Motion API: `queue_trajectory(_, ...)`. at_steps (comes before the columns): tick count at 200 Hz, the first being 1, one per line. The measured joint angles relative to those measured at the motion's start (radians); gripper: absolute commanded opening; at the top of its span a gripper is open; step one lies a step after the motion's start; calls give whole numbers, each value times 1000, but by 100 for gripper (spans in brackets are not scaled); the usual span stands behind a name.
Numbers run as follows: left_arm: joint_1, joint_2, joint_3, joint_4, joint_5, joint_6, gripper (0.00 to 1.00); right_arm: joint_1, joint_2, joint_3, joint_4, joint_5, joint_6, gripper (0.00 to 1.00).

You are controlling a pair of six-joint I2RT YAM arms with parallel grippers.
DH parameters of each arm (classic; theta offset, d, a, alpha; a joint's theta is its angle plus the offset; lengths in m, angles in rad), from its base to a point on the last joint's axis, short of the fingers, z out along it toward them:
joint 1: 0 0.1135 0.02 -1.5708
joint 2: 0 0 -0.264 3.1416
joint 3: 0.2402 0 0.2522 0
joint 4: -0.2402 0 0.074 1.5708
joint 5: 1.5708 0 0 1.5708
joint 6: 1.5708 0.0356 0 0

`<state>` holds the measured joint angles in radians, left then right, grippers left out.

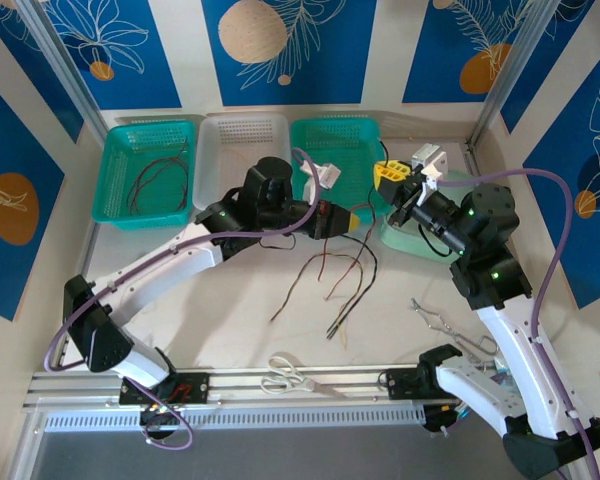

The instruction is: Untangle the cables

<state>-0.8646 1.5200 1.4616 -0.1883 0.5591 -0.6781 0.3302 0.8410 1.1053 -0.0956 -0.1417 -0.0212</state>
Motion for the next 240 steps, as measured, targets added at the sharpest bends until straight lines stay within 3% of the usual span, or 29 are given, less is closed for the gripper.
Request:
queue_trajectory(75, 36, -58, 42, -255, -207, 138, 0, -50, -111, -59, 37, 187, 3, 0)
queue_trajectory(129, 199, -230, -35, -324, -324, 153, 0, -159, -168, -76, 74, 331, 30, 0)
queue_trajectory(179, 397, -475, -306, -231, -412, 17, 0, -267, -186, -76, 87, 428, 45, 0)
queue_trajectory(240, 498, -645, -409, -203, -546, -77, 0, -422, -205, -76, 79, 456, 81, 0)
